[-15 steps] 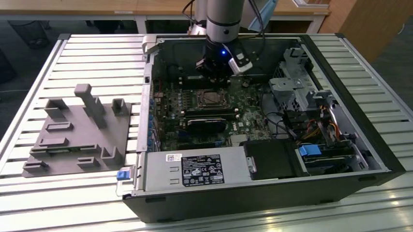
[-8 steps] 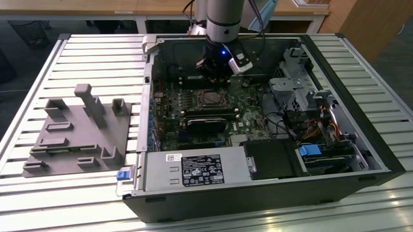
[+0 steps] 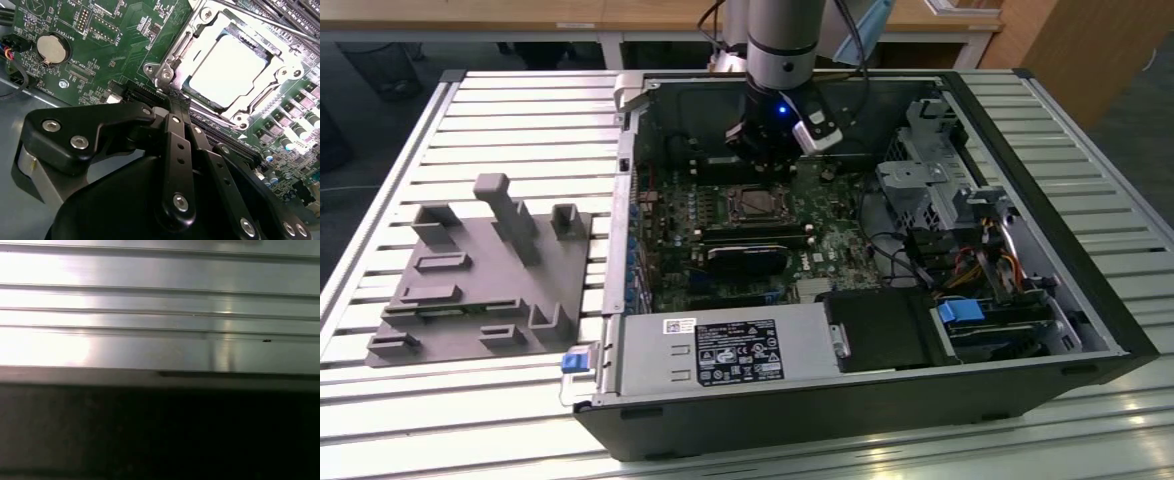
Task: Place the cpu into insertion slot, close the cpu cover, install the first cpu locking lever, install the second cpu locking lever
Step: 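Install the first cpu locking lever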
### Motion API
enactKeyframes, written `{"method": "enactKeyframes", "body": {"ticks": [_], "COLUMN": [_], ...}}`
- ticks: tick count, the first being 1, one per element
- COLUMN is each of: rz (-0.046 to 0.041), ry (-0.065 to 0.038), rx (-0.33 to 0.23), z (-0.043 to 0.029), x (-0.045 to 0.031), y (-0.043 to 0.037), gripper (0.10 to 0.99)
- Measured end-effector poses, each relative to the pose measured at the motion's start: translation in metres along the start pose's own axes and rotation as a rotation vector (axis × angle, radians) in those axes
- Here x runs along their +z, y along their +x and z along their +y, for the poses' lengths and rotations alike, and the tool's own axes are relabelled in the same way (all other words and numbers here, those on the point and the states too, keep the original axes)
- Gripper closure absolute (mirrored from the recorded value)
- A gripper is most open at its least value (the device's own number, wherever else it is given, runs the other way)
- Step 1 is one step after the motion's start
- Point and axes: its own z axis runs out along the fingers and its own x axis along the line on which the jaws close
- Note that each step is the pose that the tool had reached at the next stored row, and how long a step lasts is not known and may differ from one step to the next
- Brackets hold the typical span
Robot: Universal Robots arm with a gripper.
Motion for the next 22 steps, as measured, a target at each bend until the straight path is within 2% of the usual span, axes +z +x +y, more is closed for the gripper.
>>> {"method": "enactKeyframes", "body": {"ticks": [3, 5, 12, 22], "rz": [0.0003, 0.0, 0.0009, 0.0014], "ry": [0.0, 0.001, 0.018, 0.023], "rx": [0.0, 0.0, 0.0, 0.001], "z": [0.0001, 0.0002, -0.0002, -0.0002], "x": [-0.0034, -0.0031, 0.0005, 0.0054], "y": [-0.0001, -0.0002, -0.0001, 0.0], "gripper": [0.98, 0.98, 0.98, 0.98]}}
